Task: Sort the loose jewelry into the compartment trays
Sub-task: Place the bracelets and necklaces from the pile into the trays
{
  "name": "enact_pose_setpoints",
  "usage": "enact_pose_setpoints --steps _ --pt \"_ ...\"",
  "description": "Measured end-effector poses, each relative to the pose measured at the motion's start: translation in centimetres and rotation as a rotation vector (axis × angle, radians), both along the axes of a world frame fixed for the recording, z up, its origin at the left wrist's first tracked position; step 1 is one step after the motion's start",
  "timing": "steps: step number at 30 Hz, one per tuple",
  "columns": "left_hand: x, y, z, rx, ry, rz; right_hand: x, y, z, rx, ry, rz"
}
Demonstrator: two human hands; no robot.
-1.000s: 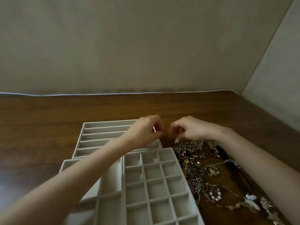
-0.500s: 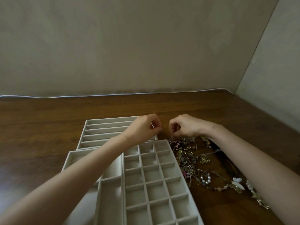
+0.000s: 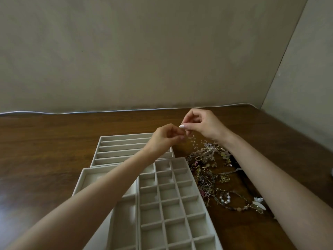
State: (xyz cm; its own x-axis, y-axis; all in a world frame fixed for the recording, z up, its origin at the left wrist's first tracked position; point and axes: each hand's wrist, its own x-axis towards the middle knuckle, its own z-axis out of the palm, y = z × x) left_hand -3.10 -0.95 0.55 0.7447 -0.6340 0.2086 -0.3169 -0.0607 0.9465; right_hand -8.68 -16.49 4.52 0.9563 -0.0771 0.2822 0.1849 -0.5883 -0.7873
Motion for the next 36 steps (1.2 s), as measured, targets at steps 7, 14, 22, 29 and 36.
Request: enact_pose_setpoints --steps 7,14,22,29,36 --pt "-0.4 -0.4 1.2 0.01 0.017 -0.076 -0.1 1.3 2.0 0.202 -0.108 0.08" --pt "-1.0 -0.2 1.8 -0.02 0.072 -0.153 -0.4 1.2 3.9 0.442 -0.233 0.093" --pt "-1.6 -0.4 2.5 -0.052 0.082 -0.082 -0.1 2.4 5.1 0.49 -0.23 0.142" --pt "-1.5 -0.1 2.8 -0.075 0.083 -0.022 -0.1 3.3 5.1 0.306 -0.075 0.243" --pt "-0.7 1.6 3.2 -0.254 0.156 0.074 0.8 2.8 2.8 0.184 -0.058 0.001"
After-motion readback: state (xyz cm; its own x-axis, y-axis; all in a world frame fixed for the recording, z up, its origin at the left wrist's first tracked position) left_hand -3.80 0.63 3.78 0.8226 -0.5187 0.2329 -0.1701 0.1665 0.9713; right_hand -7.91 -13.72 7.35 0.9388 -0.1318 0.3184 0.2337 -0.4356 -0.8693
